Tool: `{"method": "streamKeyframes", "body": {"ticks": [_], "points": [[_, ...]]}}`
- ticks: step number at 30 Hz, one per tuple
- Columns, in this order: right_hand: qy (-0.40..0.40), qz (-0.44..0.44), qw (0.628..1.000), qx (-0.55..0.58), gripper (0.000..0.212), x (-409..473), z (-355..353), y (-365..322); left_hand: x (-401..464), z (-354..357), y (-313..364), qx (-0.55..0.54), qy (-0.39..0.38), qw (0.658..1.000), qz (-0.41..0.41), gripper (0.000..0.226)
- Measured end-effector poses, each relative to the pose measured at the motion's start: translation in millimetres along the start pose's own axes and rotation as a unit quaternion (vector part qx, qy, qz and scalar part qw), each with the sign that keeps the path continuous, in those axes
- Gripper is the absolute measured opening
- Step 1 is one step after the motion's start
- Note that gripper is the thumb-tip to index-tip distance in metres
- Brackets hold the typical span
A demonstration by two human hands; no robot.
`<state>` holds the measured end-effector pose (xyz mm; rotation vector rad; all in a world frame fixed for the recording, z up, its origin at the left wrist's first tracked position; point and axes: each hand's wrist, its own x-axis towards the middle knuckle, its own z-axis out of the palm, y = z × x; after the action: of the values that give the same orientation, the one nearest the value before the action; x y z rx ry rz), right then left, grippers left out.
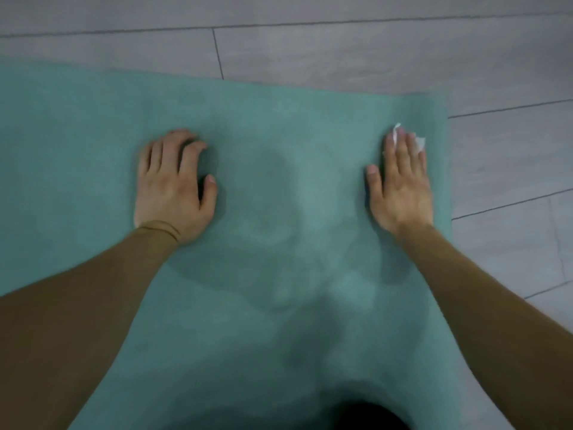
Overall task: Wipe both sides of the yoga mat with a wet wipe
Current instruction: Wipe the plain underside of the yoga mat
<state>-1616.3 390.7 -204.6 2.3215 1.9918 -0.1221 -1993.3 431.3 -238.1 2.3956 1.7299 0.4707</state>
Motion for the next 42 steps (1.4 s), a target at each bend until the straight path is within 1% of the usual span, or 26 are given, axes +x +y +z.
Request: {"method": "streamKeyframes", "body": {"ticks": [2,3,4,5,7,8,9,10,11,13,15,17,19,22,24,25,27,28,31,32,34,35,36,39,41,42], "points": [[0.024,0.112,0.991,0.066,0.081,-5,7,-36,0,-1,4,0.02,0.006,1.0,-0.019,0.039],[0.035,0.09,0.99,0.099,0.083,-18,15,-72,0,-2,7,0.033,0.014,0.999,-0.028,0.035],[0.028,0.008,0.991,0.131,0.081,-36,19,-112,-3,-4,9,0.041,0.023,0.998,-0.034,0.031],[0.008,-0.125,0.98,0.153,0.079,-57,22,-150,-9,-7,9,0.044,0.03,0.998,-0.04,0.028],[-0.065,-0.375,0.917,0.123,0.077,-97,19,-194,-26,-13,0,0.033,0.025,0.998,-0.055,0.034],[-0.071,-0.443,0.888,0.098,0.075,-95,16,-192,-38,-20,-9,0.025,0.005,0.997,-0.074,0.044],[-0.056,-0.465,0.88,0.083,0.072,-79,14,-176,-51,-28,-20,0.019,-0.025,0.994,-0.101,0.059],[-0.042,-0.427,0.9,0.073,0.07,-59,14,-155,-63,-38,-33,0.017,-0.057,0.989,-0.133,0.078],[-0.031,-0.341,0.937,0.067,0.07,-38,13,-128,-74,-50,-48,0.016,-0.093,0.981,-0.171,0.1],[-0.007,-0.113,0.992,0.047,0.075,-2,10,-70,-80,-71,-76,0.021,-0.185,0.95,-0.251,0.149],[-0.001,0.031,0.998,0.054,0.082,13,8,-35,-69,-83,-96,0.016,-0.283,0.908,-0.308,0.181],[-0.004,0.084,0.992,0.089,0.087,10,9,-65,-55,-82,-100,0.009,-0.36,0.873,-0.33,0.191],[0.02,0.025,0.993,0.113,0.084,1,16,-142,-49,-76,-99,0.012,-0.396,0.856,-0.333,0.195],[0.035,-0.192,0.967,0.164,0.071,-2,21,-276,-45,-74,-98,0.017,-0.404,0.852,-0.333,0.196],[0.003,-0.302,0.942,0.148,0.067,0,16,-319,-42,-80,-99,0.018,-0.424,0.841,-0.335,0.197],[-0.002,-0.333,0.934,0.13,0.065,4,15,-316,-40,-83,-99,0.018,-0.437,0.834,-0.337,0.197],[-0.011,-0.336,0.936,0.101,0.062,2,12,-269,-35,-87,-96,0.004,-0.455,0.823,-0.34,0.197],[-0.019,-0.299,0.95,0.092,0.063,-3,12,-232,-35,-90,-94,0.0,-0.461,0.82,-0.339,0.196],[-0.02,-0.095,0.993,0.063,0.067,-26,10,-112,-34,-95,-91,-0.007,-0.482,0.807,-0.341,0.196],[-0.029,-0.019,0.998,0.059,0.069,-33,8,-92,-33,-96,-91,-0.011,-0.483,0.805,-0.343,0.196],[-0.015,0.078,0.994,0.079,0.073,-37,9,-110,-30,-97,-89,-0.019,-0.489,0.801,-0.346,0.195],[-0.007,0.075,0.992,0.104,0.074,-34,10,-145,-30,-97,-89,-0.022,-0.494,0.798,-0.346,0.195],[0.003,0.029,0.99,0.137,0.074,-28,10,-190,-30,-98,-88,-0.022,-0.498,0.794,-0.348,0.194],[-0.003,-0.192,0.955,0.226,0.068,-1,11,-334,-28,-97,-89,-0.01,-0.507,0.787,-0.35,0.192],[-0.031,-0.289,0.936,0.199,0.066,17,7,-374,-28,-98,-93,-0.012,-0.509,0.787,-0.349,0.19],[-0.035,-0.314,0.933,0.172,0.065,24,8,-363,-29,-98,-93,-0.016,-0.509,0.788,-0.346,0.189]]}}
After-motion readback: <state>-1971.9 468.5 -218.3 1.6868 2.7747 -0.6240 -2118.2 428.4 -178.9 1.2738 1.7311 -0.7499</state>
